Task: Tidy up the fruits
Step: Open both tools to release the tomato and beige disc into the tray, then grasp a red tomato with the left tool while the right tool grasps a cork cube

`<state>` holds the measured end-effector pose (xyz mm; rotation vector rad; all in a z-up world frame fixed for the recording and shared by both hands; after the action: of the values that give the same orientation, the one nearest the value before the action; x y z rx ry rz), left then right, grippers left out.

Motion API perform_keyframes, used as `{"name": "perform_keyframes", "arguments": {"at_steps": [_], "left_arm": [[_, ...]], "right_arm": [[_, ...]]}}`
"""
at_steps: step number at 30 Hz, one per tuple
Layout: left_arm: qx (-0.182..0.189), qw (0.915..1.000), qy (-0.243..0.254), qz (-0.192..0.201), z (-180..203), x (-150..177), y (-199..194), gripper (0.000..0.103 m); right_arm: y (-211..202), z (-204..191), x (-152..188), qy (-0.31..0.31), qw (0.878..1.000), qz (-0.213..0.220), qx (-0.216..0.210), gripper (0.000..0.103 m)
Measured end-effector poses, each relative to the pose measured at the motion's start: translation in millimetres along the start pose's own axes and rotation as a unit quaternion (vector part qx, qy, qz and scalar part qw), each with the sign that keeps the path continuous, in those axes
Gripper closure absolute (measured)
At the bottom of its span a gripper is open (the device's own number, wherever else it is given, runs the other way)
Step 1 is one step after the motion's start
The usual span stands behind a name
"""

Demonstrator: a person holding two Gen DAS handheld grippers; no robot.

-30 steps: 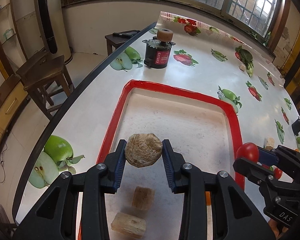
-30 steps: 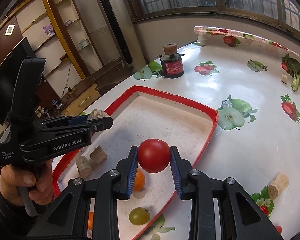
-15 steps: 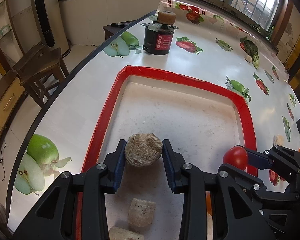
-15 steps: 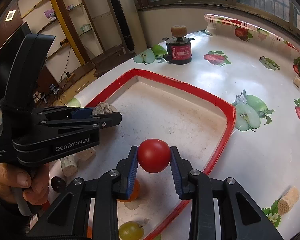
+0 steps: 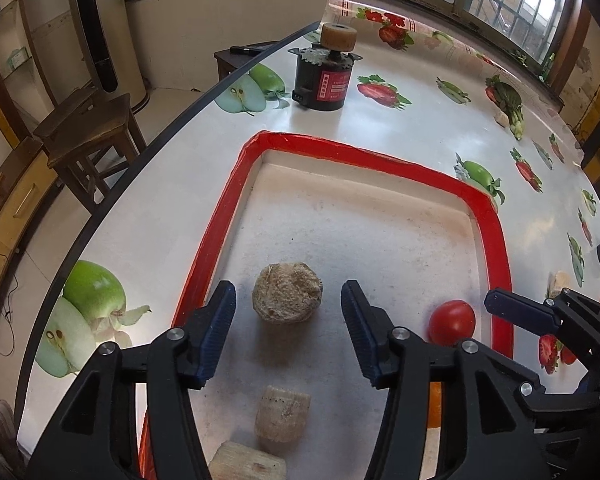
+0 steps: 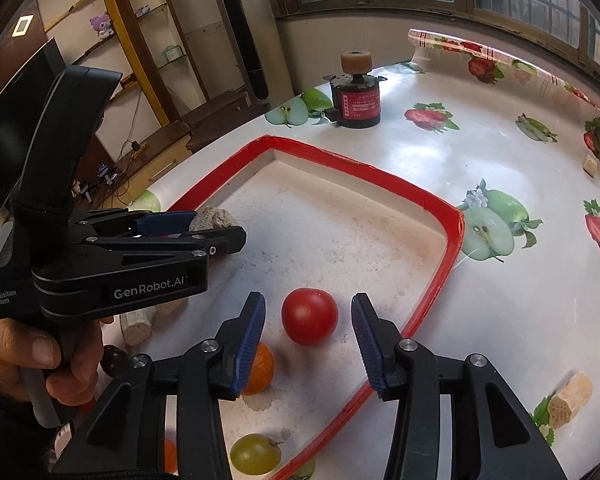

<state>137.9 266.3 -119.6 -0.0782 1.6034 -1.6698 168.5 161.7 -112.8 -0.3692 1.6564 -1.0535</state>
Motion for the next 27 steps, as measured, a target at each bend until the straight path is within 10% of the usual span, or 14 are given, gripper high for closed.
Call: {"name": "perform_keyframes", "arguments": {"at_steps": [27], "left_arm": [[0.031, 0.9988, 0.024, 0.030, 39.9, 37.8, -57.5, 0.049]], "right_arm": [[-108.4, 55.6, 83.2, 0.096, 0.993, 0.040, 0.051, 0.053]]}}
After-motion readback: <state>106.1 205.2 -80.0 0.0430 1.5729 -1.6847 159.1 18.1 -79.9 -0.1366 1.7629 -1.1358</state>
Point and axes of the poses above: each gripper's, at about its wrist camera, not at the fingertips, and y roughly the way its jaws point, z to its right, x to its underside, the point moved 8 cm from there along y, roughly the way its jaws point, and after that the axes turned 14 degrees about -y, right-handed, at the moved point
